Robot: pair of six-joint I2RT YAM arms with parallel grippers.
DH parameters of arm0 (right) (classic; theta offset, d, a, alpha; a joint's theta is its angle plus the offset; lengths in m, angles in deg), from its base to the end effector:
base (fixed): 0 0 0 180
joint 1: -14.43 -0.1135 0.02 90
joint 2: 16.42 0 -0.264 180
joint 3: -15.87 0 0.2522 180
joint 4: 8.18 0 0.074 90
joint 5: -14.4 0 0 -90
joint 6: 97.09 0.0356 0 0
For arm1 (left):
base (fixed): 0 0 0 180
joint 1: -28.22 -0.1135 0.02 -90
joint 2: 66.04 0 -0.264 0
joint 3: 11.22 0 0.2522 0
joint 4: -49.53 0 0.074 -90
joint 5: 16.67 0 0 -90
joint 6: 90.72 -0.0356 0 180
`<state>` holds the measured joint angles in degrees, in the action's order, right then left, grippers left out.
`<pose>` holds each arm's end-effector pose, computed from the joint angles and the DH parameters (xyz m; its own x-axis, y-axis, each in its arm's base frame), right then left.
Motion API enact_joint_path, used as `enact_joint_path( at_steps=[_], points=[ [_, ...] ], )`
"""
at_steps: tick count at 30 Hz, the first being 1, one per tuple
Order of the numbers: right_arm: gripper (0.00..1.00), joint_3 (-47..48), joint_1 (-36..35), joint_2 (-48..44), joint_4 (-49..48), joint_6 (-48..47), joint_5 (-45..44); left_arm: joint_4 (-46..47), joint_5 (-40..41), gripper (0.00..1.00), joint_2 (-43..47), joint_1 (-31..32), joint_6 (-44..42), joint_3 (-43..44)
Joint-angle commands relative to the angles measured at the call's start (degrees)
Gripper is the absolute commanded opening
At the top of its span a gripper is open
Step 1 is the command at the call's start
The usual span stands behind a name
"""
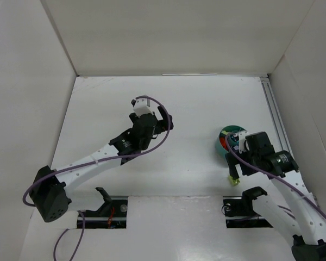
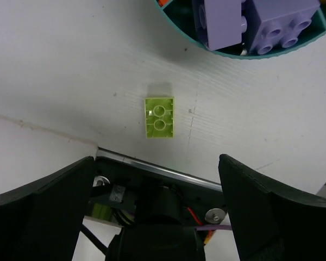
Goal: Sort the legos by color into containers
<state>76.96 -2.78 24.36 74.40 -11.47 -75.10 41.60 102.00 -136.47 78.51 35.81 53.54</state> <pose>0.1027 0.0321 0.2765 -0.8202 -0.3340 -0.4645 -0.3634 0.9312 -0.0278 0.1951 -0.2082 0.3126 -0.3452 -0.4019 -0.8482 0.2135 0.8464 -0.4879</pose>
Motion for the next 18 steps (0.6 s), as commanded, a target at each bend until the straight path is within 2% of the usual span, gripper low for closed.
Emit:
enact_joint_path(
  at_steps=[1, 7, 13, 18],
  points=[
    [1.00, -1.62, -2.11, -1.66, -4.11, 6.83, -0.57, 1.82, -1.24, 1.00, 5.57, -2.02, 2.40, -0.91],
    [0.96, -10.41, -5.90, 0.18, -13.35, 12.64, -1.90, -0.37, -0.11, 1.00, 5.58, -2.03, 2.40, -1.17],
    [0.92, -13.66, -11.96, 1.94, -16.43, 19.48, -7.60, -1.17, 1.13, 1.00, 6.10, -2.03, 2.40, -1.69],
    [0.89, -16.65, -13.11, 5.62, -19.86, 21.70, -8.84, -2.92, 2.98, 1.00, 7.15, -2.03, 2.40, -1.17]
  ],
)
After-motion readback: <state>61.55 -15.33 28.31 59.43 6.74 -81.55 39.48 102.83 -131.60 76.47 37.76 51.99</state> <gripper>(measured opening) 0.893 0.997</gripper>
